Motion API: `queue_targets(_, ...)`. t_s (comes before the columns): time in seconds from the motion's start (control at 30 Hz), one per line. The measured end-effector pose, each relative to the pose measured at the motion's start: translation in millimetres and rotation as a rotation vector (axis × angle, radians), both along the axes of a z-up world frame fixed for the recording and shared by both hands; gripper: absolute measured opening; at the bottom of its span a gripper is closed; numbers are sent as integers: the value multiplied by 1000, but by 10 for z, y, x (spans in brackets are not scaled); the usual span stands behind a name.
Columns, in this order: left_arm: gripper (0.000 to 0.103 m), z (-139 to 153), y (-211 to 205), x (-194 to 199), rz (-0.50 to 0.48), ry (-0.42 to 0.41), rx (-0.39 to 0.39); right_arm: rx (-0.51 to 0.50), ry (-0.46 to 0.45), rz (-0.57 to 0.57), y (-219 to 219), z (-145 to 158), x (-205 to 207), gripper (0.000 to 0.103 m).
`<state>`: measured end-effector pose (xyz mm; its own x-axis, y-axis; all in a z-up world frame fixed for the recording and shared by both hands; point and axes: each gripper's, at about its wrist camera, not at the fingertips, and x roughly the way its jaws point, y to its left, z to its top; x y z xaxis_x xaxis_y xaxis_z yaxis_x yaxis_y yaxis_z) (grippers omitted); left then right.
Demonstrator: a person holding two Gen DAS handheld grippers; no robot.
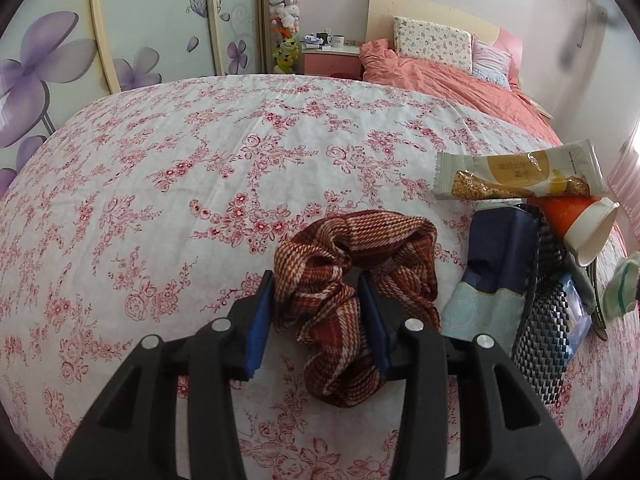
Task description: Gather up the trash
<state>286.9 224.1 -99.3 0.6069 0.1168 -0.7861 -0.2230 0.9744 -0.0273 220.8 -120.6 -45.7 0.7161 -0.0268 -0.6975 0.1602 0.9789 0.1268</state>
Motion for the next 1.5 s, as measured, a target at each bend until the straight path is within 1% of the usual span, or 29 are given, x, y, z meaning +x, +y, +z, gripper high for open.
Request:
queue_targets(0.1,44,-1,-11,0,-2,1,0,1,36,-36,-187,-51,34,2)
queue_targets(0.13,44,-3,-15,2,-3,1,1,27,47,-30,-243,-71,39,2)
queue_targets(0.2,45,-8,-23,3,-6,1,1,70,54,-16,-295,-95,30,11)
queue_targets(0.23,45,-12,-22,10,-7,1,0,88,48,-10,-309,-99,16,29)
queue_targets(0.27,45,-14,-26,13,-8,1,1,105,38,-5,-315,-94,-2,50)
queue_targets(0.3,46,-16,-24,15,-9,1,1,116,30,5,-310,-83,-9,57)
queue_targets(0.33,46,-18,-25,15,-9,2,1,127,27,22,-286,-84,9,60)
queue_targets(0.4,46,-18,-23,13,-9,1,1,140,31,53,-231,-88,22,61)
queue_targets(0.57,46,-18,-23,13,-9,1,1,143,16,105,-98,-62,57,71)
queue_targets(0.6,46,-18,-22,12,-9,2,1,138,18,111,-60,-61,80,72)
queue_targets(0.7,46,-20,-36,12,-9,3,4,123,28,127,38,-81,159,72)
queue_targets(0.87,46,-26,-66,26,-10,9,20,78,74,141,196,-185,322,72)
queue_targets(0.9,46,-27,-70,26,-10,9,21,72,80,141,213,-197,344,71)
queue_targets(0.97,46,-26,-66,26,-10,9,19,60,89,143,237,-213,380,65)
queue_targets(1.03,46,-27,-73,27,-10,9,20,54,96,138,244,-220,404,63)
queue_targets(1.17,46,-25,-65,26,-10,9,20,47,99,144,266,-224,408,62)
queue_targets(1.3,46,-25,-64,26,-9,9,20,-23,104,151,349,-235,404,61)
queue_targets(1.33,46,-26,-70,26,-9,9,20,-36,107,145,353,-235,404,56)
queue_targets(1.37,46,-25,-64,26,-9,9,20,-47,108,138,351,-231,405,48)
queue_targets(1.4,46,-27,-70,26,-9,9,20,-59,109,132,342,-229,403,42)
queue_targets(1.47,46,-26,-67,26,-9,9,20,-66,107,131,300,-224,394,17)
queue_targets(1.5,46,-25,-63,26,-9,9,20,-67,108,134,272,-219,381,11)
